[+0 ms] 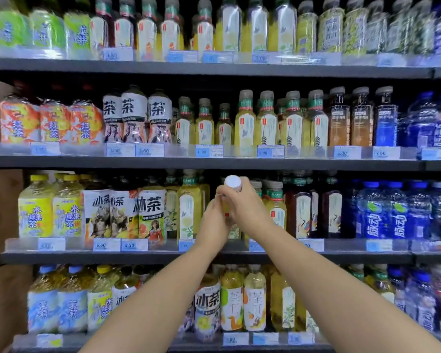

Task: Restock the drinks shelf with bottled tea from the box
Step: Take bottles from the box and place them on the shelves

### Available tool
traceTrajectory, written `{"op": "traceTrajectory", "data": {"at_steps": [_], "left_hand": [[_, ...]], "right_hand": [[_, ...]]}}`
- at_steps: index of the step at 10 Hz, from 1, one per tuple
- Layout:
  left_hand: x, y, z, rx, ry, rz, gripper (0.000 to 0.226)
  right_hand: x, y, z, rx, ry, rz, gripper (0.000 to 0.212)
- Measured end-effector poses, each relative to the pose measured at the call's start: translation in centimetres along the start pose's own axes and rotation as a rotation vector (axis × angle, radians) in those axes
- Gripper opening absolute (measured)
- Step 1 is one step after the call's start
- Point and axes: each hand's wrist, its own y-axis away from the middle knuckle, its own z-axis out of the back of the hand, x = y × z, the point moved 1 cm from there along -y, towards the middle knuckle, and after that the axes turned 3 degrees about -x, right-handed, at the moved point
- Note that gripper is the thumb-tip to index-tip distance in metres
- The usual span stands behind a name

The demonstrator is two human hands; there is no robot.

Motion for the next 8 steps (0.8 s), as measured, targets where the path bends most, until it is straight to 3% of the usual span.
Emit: {"op": "traceTrajectory", "data": {"at_steps": [1,2,3,4,5,7,8], "left_hand": [[1.4,-1.5,-1.3,0.047,-0.019,0.026,0.050],[2.7,-2.3,-2.5,0.127,-0.017,0.073,0.065],[3.6,-2.6,-3.9,0.212,0.007,0.103,0.078],[3.7,-3.1,-4.9,0.234,0.036,0.139,0.079],[3.7,-3.7,-5.5,0.219,0.001,0.209,0.071],[2.1,-1.9,-5.5,0.187,-0.177,0.266,0.065],[1.6,0.3,-5.3,0.149,-0.215,0.265,0.043]], "right_hand": [[-1.7,-1.0,-1.4,0.048,0.021,-0.008,0.031],[-3.4,-1.4,-3.0,0.115,0.078,-0.015,0.047],[-5.0,-1.5,-4.6,0.105,0.089,-0.086,0.036],[-6.1,-0.8,-5.0,0.123,0.003,-0.184,0.044],[-6.2,1.6,-3.8,0.215,0.051,-0.207,0.064],[-7.0,7.1,-2.0,0.247,0.085,-0.170,0.041],[-7.2,9.4,-1.5,0.282,0.068,-0.194,0.039]]}}
